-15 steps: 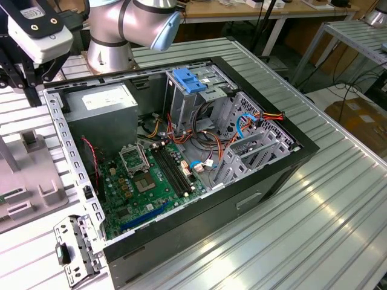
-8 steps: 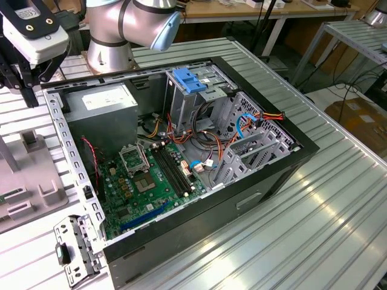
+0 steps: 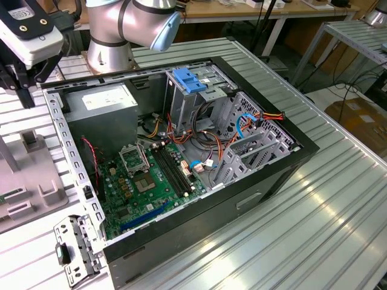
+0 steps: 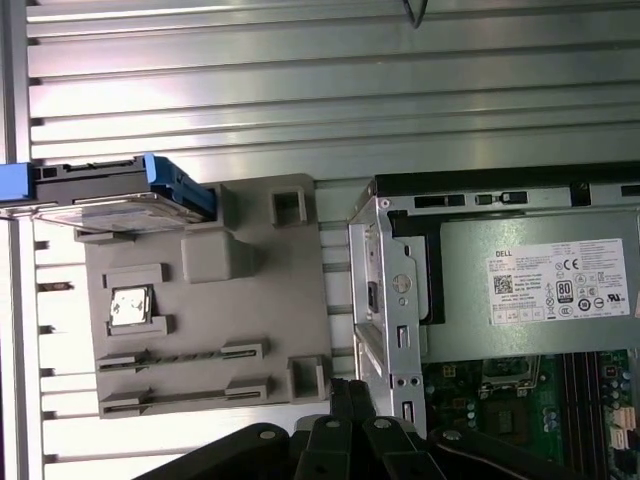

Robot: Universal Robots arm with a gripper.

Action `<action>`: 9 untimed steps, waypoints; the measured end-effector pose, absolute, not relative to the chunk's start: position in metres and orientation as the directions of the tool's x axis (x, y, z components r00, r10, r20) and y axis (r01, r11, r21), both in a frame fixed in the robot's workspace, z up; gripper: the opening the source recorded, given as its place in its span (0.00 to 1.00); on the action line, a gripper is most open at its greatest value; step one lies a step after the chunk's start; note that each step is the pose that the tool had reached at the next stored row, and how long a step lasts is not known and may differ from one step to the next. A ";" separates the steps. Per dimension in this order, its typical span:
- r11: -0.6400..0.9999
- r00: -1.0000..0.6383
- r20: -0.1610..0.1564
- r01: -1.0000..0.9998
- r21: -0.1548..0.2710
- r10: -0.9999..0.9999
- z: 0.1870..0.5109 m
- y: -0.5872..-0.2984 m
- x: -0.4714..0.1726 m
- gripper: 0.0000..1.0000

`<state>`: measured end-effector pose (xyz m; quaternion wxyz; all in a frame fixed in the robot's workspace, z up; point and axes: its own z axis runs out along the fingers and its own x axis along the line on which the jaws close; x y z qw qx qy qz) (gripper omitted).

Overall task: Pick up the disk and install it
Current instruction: 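Reach for the disk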

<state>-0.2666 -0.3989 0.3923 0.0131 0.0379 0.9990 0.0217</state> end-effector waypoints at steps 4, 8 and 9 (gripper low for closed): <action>0.996 -0.997 -0.024 0.075 0.044 0.076 0.392 -0.399 -0.268 0.11; 0.996 -0.997 -0.024 0.075 0.044 0.076 0.392 -0.399 -0.271 0.11; 0.996 -0.997 -0.024 0.075 0.044 0.076 0.392 -0.399 -0.272 0.11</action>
